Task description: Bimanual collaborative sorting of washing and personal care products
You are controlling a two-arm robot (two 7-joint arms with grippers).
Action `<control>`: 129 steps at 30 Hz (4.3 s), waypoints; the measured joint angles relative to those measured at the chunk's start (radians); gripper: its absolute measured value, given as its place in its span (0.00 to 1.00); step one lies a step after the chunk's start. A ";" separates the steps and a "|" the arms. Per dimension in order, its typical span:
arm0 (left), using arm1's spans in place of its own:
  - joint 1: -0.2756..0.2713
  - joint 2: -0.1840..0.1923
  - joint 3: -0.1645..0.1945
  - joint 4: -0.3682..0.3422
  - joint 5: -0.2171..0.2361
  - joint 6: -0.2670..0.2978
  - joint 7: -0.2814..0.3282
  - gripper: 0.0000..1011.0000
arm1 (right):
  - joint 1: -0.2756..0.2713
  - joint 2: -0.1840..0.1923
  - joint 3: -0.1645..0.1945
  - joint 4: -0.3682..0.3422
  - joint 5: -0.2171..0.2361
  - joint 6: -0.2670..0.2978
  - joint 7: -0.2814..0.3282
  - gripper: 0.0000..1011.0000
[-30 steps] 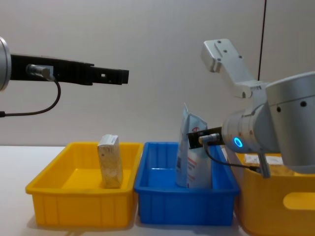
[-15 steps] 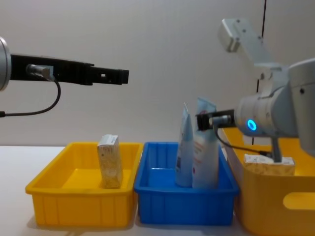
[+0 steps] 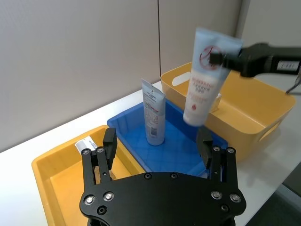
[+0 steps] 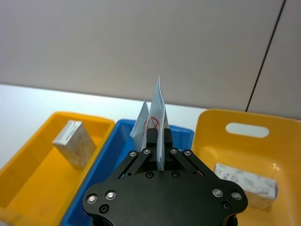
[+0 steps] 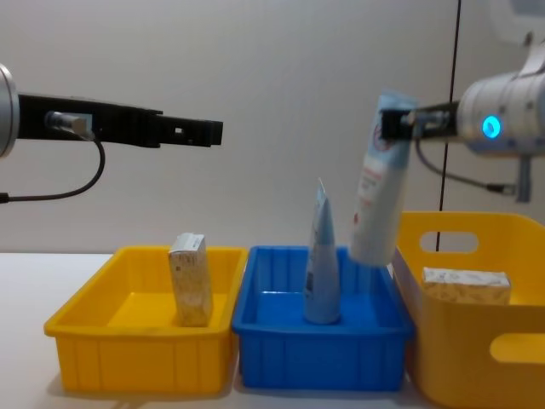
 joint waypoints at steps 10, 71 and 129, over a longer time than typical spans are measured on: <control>0.000 0.000 0.000 0.000 0.000 0.000 0.000 0.99 | 0.004 0.033 0.095 -0.080 0.042 0.019 0.026 0.04; 0.000 0.000 0.000 0.000 0.000 0.000 0.000 0.99 | -0.090 0.234 0.163 -0.116 0.008 0.040 0.193 0.75; 0.000 0.000 0.000 0.000 0.000 0.000 0.000 0.99 | -0.196 0.413 0.105 -0.315 0.322 0.083 0.748 0.99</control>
